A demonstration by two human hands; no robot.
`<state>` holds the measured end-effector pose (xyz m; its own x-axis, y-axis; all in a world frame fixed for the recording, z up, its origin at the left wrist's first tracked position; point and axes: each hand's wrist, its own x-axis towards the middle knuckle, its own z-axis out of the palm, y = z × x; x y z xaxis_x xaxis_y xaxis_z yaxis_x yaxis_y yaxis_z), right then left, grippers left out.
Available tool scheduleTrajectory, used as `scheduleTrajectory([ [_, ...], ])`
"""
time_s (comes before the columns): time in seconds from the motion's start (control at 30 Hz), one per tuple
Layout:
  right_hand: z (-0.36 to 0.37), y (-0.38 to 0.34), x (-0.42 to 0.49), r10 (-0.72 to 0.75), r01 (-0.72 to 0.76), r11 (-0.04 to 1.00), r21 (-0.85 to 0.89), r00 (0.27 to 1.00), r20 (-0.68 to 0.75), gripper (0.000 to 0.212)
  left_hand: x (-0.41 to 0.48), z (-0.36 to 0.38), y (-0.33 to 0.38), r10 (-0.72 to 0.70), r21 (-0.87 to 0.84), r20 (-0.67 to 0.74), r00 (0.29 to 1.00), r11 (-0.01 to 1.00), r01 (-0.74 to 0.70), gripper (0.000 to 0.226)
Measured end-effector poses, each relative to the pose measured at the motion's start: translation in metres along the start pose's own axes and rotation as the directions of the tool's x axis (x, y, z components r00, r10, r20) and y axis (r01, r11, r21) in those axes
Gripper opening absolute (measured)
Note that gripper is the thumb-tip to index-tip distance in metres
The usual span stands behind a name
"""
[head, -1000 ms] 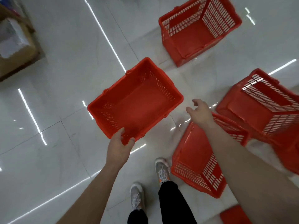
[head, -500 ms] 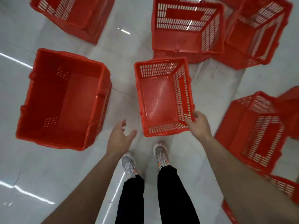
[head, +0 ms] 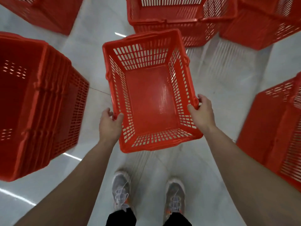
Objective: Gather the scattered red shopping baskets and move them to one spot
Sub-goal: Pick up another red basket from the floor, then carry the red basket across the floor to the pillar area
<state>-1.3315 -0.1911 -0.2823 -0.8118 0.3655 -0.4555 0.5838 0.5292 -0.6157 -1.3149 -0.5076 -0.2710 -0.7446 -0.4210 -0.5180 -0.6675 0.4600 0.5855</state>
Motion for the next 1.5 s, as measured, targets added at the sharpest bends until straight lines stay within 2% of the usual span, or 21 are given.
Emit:
scheduleTrajectory([
  [0.07,0.01,0.009,0.012,-0.003,0.001,0.997,0.076,1.0,0.023,0.044,0.004,0.017,-0.011,0.007,-0.026,-0.011,1.0,1.0,-0.008,0.055],
  [0.17,0.015,0.02,0.017,-0.021,0.023,0.992,0.128,1.0,-0.014,0.029,0.005,0.029,-0.02,0.049,-0.011,-0.097,0.994,0.999,-0.05,0.039],
  [0.27,0.01,0.017,0.005,-0.036,0.041,0.988,0.149,0.999,-0.032,0.026,-0.005,0.022,-0.017,0.107,0.002,-0.166,0.98,0.994,-0.108,0.034],
  [0.37,-0.003,0.001,-0.023,-0.023,0.028,0.987,0.159,0.999,-0.032,0.025,-0.027,-0.009,-0.006,0.163,0.016,-0.174,0.971,0.987,-0.162,0.033],
  [0.5,-0.033,-0.05,-0.082,-0.044,0.044,0.981,0.191,0.999,-0.003,0.026,-0.073,-0.086,0.018,0.151,0.008,-0.182,0.972,0.988,-0.152,0.034],
  [0.67,-0.078,-0.149,-0.171,-0.112,0.092,0.971,0.222,0.99,0.081,0.031,-0.133,-0.216,0.059,0.093,-0.007,-0.249,0.964,0.995,-0.098,0.035],
  [0.83,-0.093,-0.255,-0.255,-0.18,0.156,0.953,0.259,0.981,0.071,0.027,-0.175,-0.347,0.088,0.061,-0.09,-0.3,0.952,0.992,-0.091,0.037],
  [1.0,-0.053,-0.343,-0.32,-0.163,0.136,0.948,0.287,0.984,0.071,0.028,-0.172,-0.467,0.081,0.033,-0.089,-0.314,0.949,0.994,-0.065,0.038],
  [1.1,-0.008,-0.386,-0.355,-0.128,0.107,0.946,0.307,0.991,0.048,0.028,-0.146,-0.526,0.058,-0.004,-0.134,-0.273,0.962,0.99,-0.034,0.038],
  [1.23,0.067,-0.436,-0.395,-0.022,0.012,0.942,0.337,0.999,0.025,0.028,-0.086,-0.594,0.022,0.049,-0.101,-0.218,0.975,0.992,-0.073,0.034],
  [1.37,0.132,-0.461,-0.421,0.095,-0.074,0.923,0.377,0.995,-0.037,0.019,-0.022,-0.639,0.001,0.137,-0.039,-0.131,0.982,0.989,-0.143,0.03],
  [1.5,0.179,-0.464,-0.421,0.161,-0.11,0.912,0.396,0.982,-0.1,0.019,0.031,-0.643,-0.017,0.201,-0.011,-0.065,0.977,0.979,-0.202,0.031],
])
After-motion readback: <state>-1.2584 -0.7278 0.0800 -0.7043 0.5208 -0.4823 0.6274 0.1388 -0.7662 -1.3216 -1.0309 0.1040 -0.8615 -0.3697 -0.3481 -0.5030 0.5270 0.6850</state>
